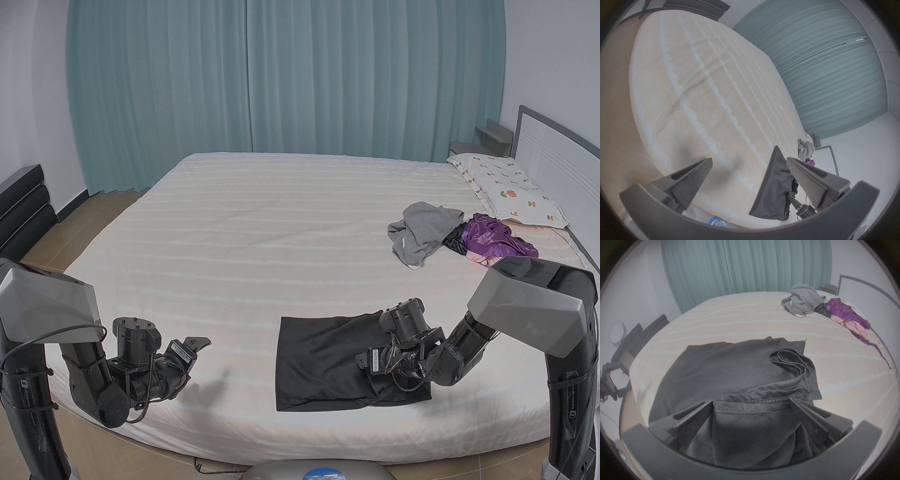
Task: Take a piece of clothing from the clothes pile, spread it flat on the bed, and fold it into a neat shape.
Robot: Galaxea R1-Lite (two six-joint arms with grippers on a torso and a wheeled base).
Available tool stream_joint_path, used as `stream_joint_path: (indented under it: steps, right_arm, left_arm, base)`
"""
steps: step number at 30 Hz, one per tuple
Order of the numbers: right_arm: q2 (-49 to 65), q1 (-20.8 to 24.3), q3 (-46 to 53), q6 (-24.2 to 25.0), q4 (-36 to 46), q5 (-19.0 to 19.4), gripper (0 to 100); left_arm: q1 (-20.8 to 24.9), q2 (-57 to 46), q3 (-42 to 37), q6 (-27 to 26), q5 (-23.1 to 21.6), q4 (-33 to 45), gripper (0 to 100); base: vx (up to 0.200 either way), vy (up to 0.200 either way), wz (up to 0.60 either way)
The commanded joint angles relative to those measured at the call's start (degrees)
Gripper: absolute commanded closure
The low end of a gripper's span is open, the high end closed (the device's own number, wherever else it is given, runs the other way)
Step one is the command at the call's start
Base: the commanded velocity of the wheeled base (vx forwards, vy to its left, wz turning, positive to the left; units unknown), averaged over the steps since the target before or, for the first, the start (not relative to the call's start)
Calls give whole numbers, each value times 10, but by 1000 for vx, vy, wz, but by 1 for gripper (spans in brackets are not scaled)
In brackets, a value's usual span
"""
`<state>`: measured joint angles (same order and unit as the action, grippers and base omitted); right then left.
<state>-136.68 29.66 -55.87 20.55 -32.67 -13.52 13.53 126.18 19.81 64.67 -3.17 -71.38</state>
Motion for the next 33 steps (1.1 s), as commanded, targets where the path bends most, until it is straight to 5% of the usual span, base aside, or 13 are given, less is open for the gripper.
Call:
stream_joint_path:
  steps: [1, 6, 14, 20, 26, 33]
  right_arm:
    - [-17, -1, 3, -15, 2, -11, 0]
    - [5, -17, 8, -16, -1, -35, 0]
    - [63, -47, 90, -23, 0, -19, 0]
    - [113, -80, 187, -22, -15, 20, 0]
    - [150, -120, 288, -20, -116, 89, 0]
    - [138, -130, 299, 23, -213, 191, 0]
  left_arm:
    - [0, 1, 0, 0, 0, 0, 0]
    - [0, 1, 0, 0, 0, 0, 0]
    - [0, 1, -1, 0, 0, 0, 0]
    - [0, 1, -1, 0, 0, 0, 0]
    - [0, 1, 0, 0, 0, 0, 0]
    - [0, 1, 1, 0, 0, 0, 0]
  base:
    - [0, 0, 0]
    - [0, 0, 0]
    - [0, 0, 0]
    - [0, 0, 0]
    - [0, 0, 0]
    - [0, 0, 0]
